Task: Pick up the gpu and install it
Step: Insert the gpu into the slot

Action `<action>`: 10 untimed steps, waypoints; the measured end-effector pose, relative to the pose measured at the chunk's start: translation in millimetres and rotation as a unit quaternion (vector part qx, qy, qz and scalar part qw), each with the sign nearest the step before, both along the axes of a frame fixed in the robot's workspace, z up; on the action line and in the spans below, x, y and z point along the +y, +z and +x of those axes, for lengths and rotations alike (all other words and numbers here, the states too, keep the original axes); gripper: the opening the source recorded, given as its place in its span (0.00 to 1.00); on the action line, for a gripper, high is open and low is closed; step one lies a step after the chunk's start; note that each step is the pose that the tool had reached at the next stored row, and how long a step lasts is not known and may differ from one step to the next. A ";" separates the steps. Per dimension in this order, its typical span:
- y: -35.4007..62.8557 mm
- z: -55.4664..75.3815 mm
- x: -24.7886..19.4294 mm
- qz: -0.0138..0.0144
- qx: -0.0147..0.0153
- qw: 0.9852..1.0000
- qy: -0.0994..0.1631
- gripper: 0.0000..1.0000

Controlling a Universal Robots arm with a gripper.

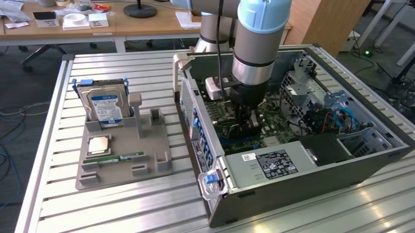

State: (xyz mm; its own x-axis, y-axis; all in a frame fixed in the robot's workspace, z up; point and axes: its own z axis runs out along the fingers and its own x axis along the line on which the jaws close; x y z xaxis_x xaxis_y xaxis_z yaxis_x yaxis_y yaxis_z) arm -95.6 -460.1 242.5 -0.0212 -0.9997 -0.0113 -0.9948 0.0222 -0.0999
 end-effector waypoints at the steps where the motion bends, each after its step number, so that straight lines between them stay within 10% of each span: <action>1: -0.1 -0.1 -0.1 0.000 0.000 1.000 0.000 0.26; 10: -1.2 -0.5 -0.2 0.000 0.000 1.000 0.000 0.26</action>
State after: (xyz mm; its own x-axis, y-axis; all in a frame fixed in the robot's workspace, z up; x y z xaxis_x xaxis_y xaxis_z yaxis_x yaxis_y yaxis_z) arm -96.1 -460.3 241.3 -0.0211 -0.9997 -0.0111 -0.9948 0.0222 -0.0997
